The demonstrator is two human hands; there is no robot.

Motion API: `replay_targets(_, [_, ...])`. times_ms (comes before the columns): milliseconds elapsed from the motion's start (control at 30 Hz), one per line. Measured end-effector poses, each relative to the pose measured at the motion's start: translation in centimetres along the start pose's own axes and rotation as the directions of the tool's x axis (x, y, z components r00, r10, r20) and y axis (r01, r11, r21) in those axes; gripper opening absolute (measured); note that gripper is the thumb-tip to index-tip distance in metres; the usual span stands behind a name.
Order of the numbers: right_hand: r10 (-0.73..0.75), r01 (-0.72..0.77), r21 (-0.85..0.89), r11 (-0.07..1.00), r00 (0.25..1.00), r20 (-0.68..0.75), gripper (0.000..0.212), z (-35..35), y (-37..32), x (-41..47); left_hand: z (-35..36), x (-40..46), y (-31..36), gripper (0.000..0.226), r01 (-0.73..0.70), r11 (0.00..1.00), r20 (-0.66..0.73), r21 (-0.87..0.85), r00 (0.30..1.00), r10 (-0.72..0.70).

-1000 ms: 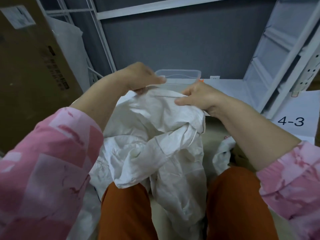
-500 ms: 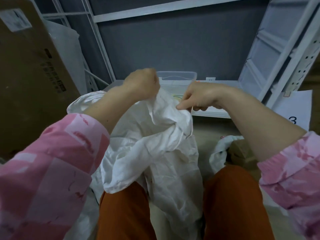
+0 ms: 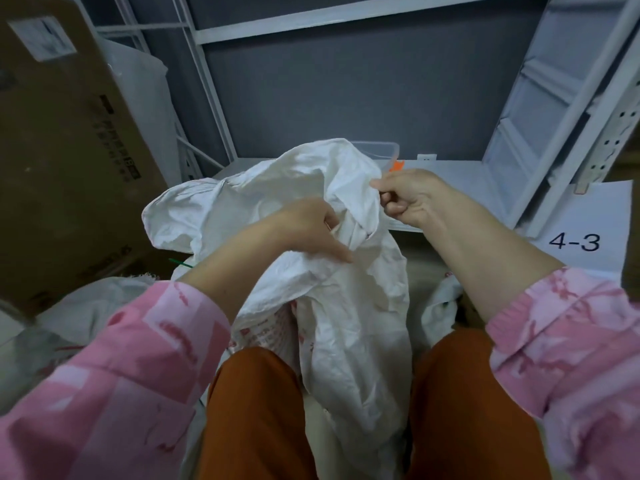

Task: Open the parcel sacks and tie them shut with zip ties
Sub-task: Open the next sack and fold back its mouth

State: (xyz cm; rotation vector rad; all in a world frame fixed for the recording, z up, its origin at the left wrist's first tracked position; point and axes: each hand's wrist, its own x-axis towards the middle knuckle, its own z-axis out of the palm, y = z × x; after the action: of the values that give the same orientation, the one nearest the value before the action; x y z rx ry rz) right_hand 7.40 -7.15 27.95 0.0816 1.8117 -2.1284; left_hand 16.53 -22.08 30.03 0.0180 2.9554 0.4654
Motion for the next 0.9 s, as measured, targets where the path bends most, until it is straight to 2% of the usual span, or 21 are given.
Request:
replay_targets(100, [0.014,-0.015,0.207,0.978,1.0,0.007,0.024,-0.3,-0.2,0.1,0.6,0.2,-0.4,0.044,0.048,0.993,-0.119,0.105,0.992,-0.035])
replay_targets(200, [0.046,-0.035,0.574,0.818,0.999,-0.004,0.02,-1.0,-0.2,0.8,0.1,0.5,-1.6,0.02,0.14,0.983,-0.266,0.121,0.958,-0.103])
replay_targets(267, [0.04,-0.024,0.671,0.741,0.999,-0.009,0.027,-0.7,0.7,1.2,0.0,0.7,-2.0,0.019,0.163,0.973,-0.361,0.165,0.928,-0.094])
replay_targets(300, [0.036,-0.009,0.642,0.767,0.999,-0.03,0.027,-0.5,1.2,1.2,0.2,0.6,-2.1,0.019,0.17,0.965,-0.398,0.2,0.914,-0.078])
replay_targets(333, [0.039,0.009,0.546,0.838,0.996,-0.077,0.023,-0.3,1.5,1.2,0.4,0.5,-2.1,0.02,0.181,0.954,-0.425,0.24,0.903,-0.064])
replay_targets(400, [0.008,0.035,0.211,0.977,0.981,-0.196,0.014,-0.2,1.5,0.5,1.0,0.2,-2.2,0.019,0.22,0.922,-0.467,0.318,0.883,-0.05])
replay_targets(433, [-0.045,0.057,0.048,0.997,0.971,-0.234,0.011,-0.2,1.3,0.0,1.2,0.1,-2.3,0.018,0.241,0.907,-0.485,0.346,0.873,-0.047])
replay_targets(500, [-0.139,0.1,-0.185,0.978,0.968,-0.208,0.01,0.2,0.6,-1.0,1.5,0.1,-2.3,0.019,0.279,0.867,-0.515,0.413,0.857,-0.031])
replay_targets(567, [-0.155,0.108,-0.348,0.931,0.982,-0.11,0.026,1.0,0.2,-1.8,2.0,0.1,-1.6,0.025,0.288,0.815,-0.522,0.502,0.852,0.02])
replay_targets(633, [-0.161,0.118,-0.447,0.887,0.985,-0.061,0.035,1.9,0.2,-1.8,3.0,-0.4,-0.3,0.03,0.232,0.769,-0.502,0.596,0.855,0.13])
replay_targets(700, [-0.176,0.115,-0.498,0.86,0.981,-0.078,0.027,2.1,0.5,-1.4,4.0,-1.0,1.0,0.032,0.111,0.748,-0.428,0.654,0.87,0.245])
replay_targets(767, [-0.166,0.103,-0.486,0.868,0.982,-0.087,0.024,1.6,1.0,-0.7,4.6,-1.1,1.5,0.03,-0.026,0.808,-0.327,0.589,0.907,0.267])
replay_targets(833, [-0.126,0.099,-0.426,0.899,0.991,-0.034,0.03,0.7,1.6,0.0,3.6,-1.2,1.6,0.033,-0.102,0.947,-0.256,0.305,0.949,0.185])
replay_targets(867, [-0.101,0.096,-0.393,0.914,0.995,0.007,0.028,0.3,1.9,0.1,2.8,-1.1,1.4,0.038,-0.097,0.985,-0.292,0.144,0.947,0.136])
replay_targets(900, [-0.075,0.088,-0.362,0.928,0.996,0.05,0.025,-0.1,2.2,0.0,1.9,-0.8,1.0,0.041,-0.087,0.994,-0.38,0.069,0.919,0.107])
